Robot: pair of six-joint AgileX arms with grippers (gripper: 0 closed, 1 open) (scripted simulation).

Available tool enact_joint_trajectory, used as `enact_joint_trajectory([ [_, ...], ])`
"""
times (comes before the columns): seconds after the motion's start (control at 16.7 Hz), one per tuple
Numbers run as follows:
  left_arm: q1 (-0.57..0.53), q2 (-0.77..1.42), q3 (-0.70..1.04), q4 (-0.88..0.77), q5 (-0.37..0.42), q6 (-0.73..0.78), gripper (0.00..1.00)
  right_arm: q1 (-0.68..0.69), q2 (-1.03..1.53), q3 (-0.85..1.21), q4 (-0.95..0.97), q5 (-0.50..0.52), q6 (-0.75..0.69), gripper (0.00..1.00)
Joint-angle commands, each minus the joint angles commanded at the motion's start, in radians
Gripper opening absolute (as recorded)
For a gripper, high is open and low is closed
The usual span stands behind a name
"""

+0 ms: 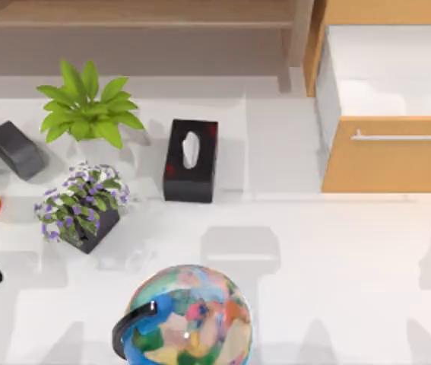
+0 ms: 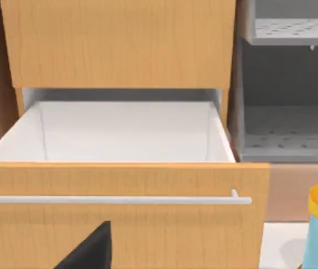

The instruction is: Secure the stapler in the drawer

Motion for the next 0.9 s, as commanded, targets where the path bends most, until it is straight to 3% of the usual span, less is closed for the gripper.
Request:
enact_joint_trajectory([
  [0.42,0.000,0.000,0.000,0.000,0.000,0.000,1.00,-0.033,0.165,0.129,-0.157,-0.001,-0.059,1.00],
  [0.9,0.000,0.000,0.000,0.000,0.000,0.000,1.00,-0.144,0.874,0.494,-0.689,-0.006,-0.241,1.00],
])
